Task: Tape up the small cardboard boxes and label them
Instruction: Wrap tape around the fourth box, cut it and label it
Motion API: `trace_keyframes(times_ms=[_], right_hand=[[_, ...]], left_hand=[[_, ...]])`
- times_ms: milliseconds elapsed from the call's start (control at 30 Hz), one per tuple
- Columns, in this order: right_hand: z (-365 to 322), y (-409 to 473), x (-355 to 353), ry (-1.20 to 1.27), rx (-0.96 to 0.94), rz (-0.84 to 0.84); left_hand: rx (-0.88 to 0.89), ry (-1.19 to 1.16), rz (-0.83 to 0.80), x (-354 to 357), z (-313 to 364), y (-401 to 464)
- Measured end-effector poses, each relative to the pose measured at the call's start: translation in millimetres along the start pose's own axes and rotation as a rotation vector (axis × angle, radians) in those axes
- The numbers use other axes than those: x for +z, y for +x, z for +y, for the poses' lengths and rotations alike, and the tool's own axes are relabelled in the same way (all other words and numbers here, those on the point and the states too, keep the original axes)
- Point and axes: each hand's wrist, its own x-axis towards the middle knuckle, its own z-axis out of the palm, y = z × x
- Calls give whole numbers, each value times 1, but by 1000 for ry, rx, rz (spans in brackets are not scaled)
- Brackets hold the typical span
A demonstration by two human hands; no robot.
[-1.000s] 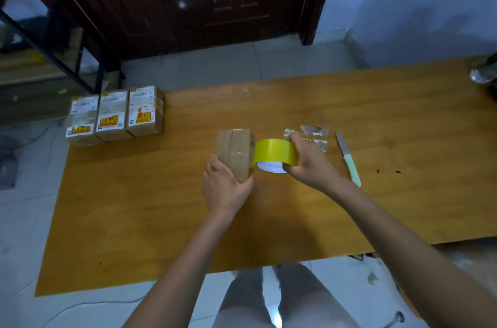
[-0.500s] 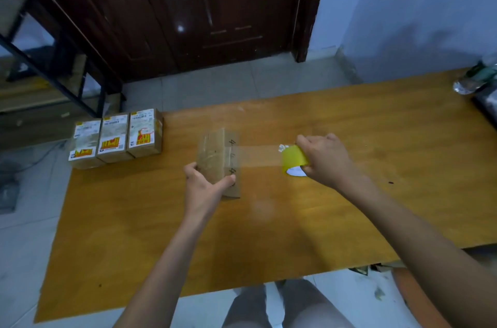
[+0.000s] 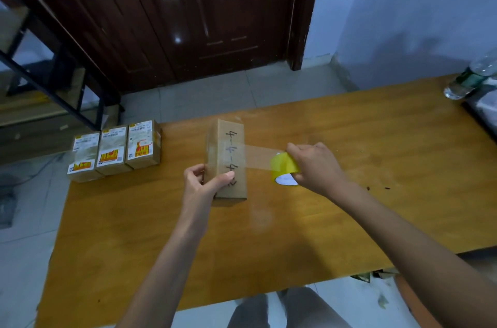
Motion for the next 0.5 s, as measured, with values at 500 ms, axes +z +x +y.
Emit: trace_keyframes(times_ms=[500], right_hand=[[-33,8,-43,107,-36,167]], left_hand=[[-60,-429,-237,8,51,-27]])
